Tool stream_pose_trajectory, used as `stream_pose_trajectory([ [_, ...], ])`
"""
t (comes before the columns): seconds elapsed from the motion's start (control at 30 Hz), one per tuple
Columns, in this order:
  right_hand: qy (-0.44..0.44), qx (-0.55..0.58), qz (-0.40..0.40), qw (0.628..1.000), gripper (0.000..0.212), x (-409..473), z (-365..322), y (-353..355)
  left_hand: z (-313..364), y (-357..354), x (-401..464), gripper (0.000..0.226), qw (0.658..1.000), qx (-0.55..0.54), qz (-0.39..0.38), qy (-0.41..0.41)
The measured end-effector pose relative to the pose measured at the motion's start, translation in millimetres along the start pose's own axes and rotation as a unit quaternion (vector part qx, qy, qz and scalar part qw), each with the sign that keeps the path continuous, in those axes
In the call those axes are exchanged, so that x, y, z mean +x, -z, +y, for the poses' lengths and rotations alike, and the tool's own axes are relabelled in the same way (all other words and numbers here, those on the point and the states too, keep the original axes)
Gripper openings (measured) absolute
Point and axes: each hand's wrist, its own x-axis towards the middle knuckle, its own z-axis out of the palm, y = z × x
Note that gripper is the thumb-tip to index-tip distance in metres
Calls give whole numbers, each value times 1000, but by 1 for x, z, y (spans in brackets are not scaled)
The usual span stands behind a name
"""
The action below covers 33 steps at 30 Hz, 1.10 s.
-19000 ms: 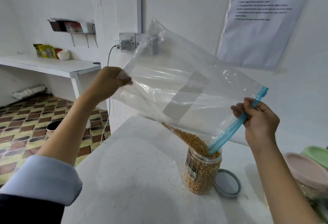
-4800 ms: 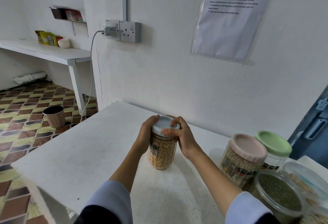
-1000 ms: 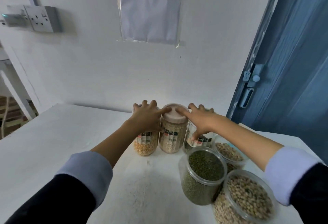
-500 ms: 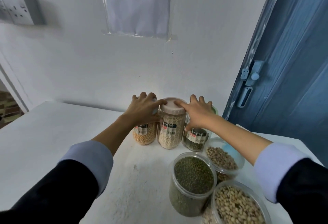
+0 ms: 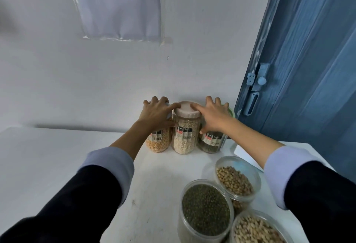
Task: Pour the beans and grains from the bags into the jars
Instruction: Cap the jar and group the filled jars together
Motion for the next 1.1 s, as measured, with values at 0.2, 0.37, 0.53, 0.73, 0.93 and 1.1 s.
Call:
stream_pose_trajectory([
  [0.2, -11, 19, 24, 999, 106, 16, 9, -6, 4, -6, 20, 72, 1000, -13, -1, 23],
  [0.37, -3, 6, 39, 999, 108, 20, 12, -9, 4, -6, 29, 74, 1000, -13, -4, 14],
  [0.53, 20, -4, 25, 999, 110, 20, 14, -7, 5, -7, 27, 73, 1000, 11, 6, 9],
  [0.73, 49, -57, 87, 993, 94, 10, 11, -15, 15, -13, 19, 73, 999, 24, 21, 7],
  [0.93, 79, -68, 112, 988, 77, 10, 10, -20, 23, -16, 18, 67, 998, 48, 25, 23],
  [1.1, 46, 46, 40, 997, 108, 14, 29, -5, 16, -15, 23, 81, 1000, 12, 15, 11],
])
